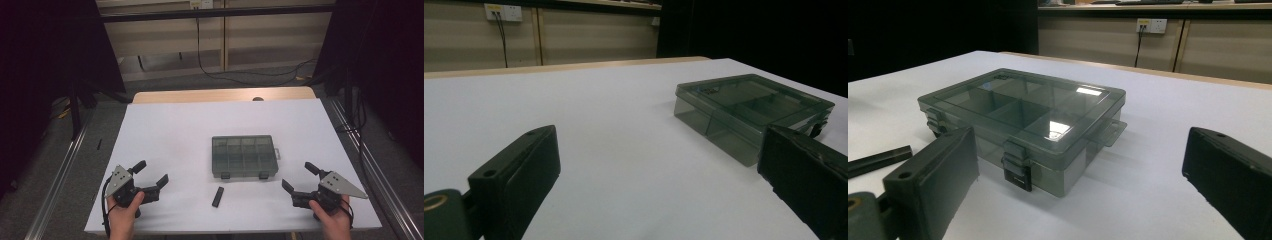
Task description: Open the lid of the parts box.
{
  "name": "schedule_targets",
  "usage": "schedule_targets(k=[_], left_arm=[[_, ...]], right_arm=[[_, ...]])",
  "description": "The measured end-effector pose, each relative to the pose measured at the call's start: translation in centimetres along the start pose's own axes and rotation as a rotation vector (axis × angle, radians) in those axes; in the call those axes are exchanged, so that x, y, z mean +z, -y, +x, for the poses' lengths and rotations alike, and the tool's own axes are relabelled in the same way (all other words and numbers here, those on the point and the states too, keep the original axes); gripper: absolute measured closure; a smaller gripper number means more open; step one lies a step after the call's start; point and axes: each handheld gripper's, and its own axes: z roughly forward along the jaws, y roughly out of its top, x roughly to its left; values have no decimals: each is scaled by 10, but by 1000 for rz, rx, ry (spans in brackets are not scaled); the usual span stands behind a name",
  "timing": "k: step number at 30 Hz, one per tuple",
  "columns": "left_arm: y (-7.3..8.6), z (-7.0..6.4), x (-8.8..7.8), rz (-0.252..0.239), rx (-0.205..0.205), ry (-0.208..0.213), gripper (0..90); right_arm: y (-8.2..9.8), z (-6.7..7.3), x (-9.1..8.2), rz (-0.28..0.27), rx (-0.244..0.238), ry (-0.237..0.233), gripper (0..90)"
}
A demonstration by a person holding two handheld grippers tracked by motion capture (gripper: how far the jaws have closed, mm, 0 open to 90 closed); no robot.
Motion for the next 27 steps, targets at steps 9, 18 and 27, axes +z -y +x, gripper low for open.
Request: schedule_targets(k=[9,18,27], left_arm=[[-2,-2,3,8,3,7,36],[-6,-9,11,13,-1,58,36],[-6,-16,21,29,-9,113,28]], right_arm=[[-1,1,2,4,-6,-1,17],[-3,-2,3,15,-5,10,21],[-5,-8,5,7,4,6,20]])
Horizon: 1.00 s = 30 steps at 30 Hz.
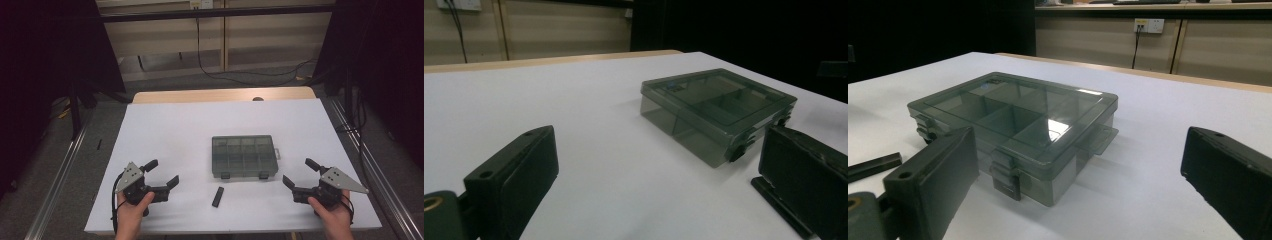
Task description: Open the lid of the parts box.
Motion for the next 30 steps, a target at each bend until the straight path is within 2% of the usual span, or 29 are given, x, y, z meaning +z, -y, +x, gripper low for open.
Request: schedule_targets(k=[4,10,16,19,24,30], left_arm=[[-3,-4,4,5,0,18,29],[-3,-8,13,26,-6,39,30],[-5,-10,22,39,-18,41,31],[-4,-10,24,66,-2,41,39],[-4,-12,26,85,-5,36,56],[-5,-16,31,103,3,46,78]], right_arm=[[1,1,0,5,8,-14,41],[0,3,1,21,-23,-9,48],[-1,3,1,28,-28,-6,50],[0,3,1,33,-30,3,49],[-1,3,1,36,-18,1,63],[-3,6,2,49,-30,-11,103]])
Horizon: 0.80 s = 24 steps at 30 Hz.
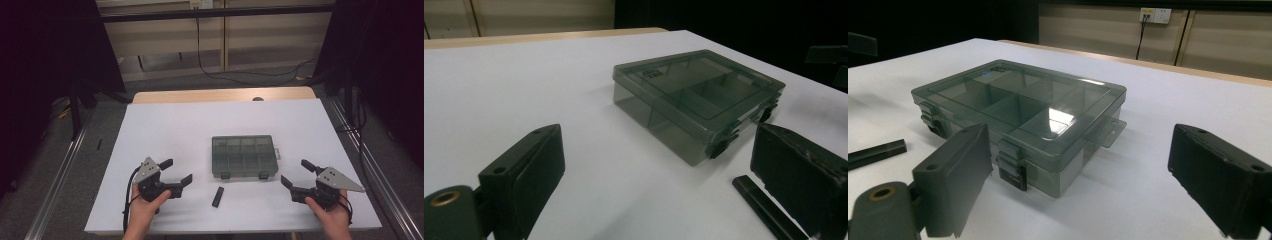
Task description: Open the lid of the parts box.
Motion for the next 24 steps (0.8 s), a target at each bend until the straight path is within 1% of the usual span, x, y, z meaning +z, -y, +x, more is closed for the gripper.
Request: schedule_targets(k=[2,5,8,10,12,16,19,21,24], left_arm=[[-1,-2,3,9,5,6,91],[-1,-5,8,21,13,10,99],[0,-5,11,31,9,12,99],[0,-5,13,39,15,12,99],[-1,-7,14,40,18,16,99],[-3,-11,18,44,36,26,98],[-4,-16,21,50,45,33,98],[-5,-18,23,52,48,43,105],[-5,-18,25,62,57,43,143]], right_arm=[[-1,1,1,6,-3,-3,107],[0,3,3,22,13,-17,114],[-1,3,4,31,7,-17,125],[-1,3,4,30,2,-16,125],[-1,3,4,27,8,-15,125],[-1,0,4,30,17,-4,125],[0,-3,5,29,38,17,118],[-1,-4,5,29,46,23,135],[-2,-6,5,36,38,19,174]])
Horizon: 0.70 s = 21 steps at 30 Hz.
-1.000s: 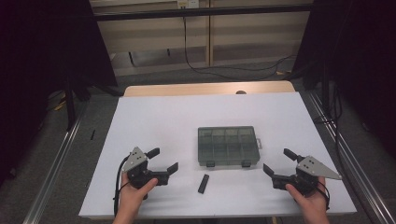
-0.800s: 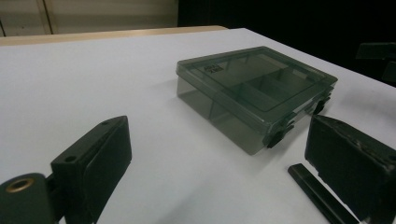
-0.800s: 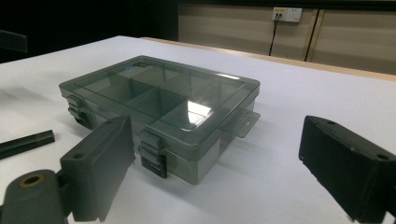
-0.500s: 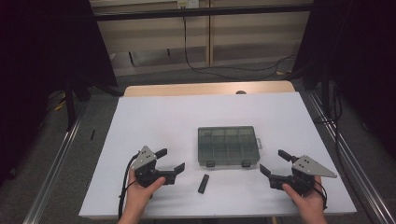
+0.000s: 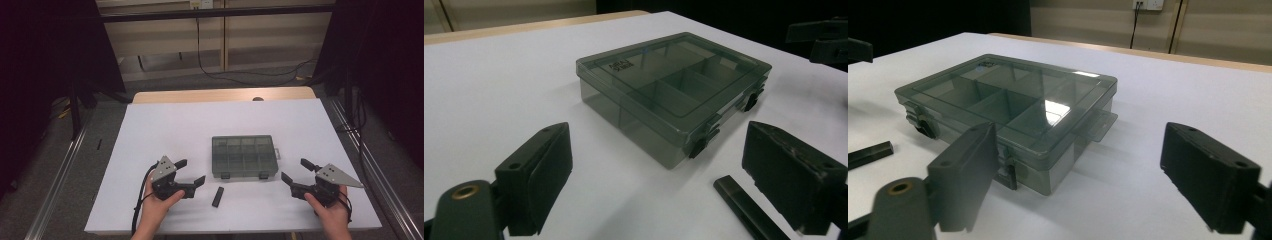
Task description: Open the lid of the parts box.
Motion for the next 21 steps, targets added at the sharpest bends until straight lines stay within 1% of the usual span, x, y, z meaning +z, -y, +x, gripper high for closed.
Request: schedule_targets(k=[1,4,5,7,8,10,11,13,14,15,16,17,19,21], left_arm=[[0,0,1,-1,6,2,173],[0,-1,3,14,14,-4,208],[0,-1,3,19,12,-9,224],[0,-2,5,29,2,-13,252],[0,-2,6,34,-7,-17,273],[-1,-3,8,53,-10,-21,303],[-1,-3,8,59,-9,-18,317],[-1,-3,10,59,-18,-19,354],[-2,-3,11,73,-12,-21,375],[-2,-3,11,74,-10,-27,398],[-3,-3,12,84,-9,-29,415],[-4,-3,12,81,-11,-25,437],[-5,-5,14,95,-11,-19,476],[-7,-6,15,110,-20,-11,506]], right_arm=[[0,0,0,0,0,-2,187],[-1,0,1,4,10,-14,241],[-1,-1,1,14,4,-14,261],[-1,-1,2,32,10,-8,310],[-1,-1,2,38,15,-12,329],[-2,-1,3,47,29,-20,364],[-2,-1,3,54,28,-21,388],[-2,-1,3,61,20,-24,433],[-2,-1,3,68,16,-27,461],[-3,-1,4,73,13,-30,473],[-3,-1,4,75,3,-37,489],[-4,-1,4,77,-8,-43,507],[-7,-2,5,80,-7,-49,547],[-7,-3,6,83,0,-55,579]])
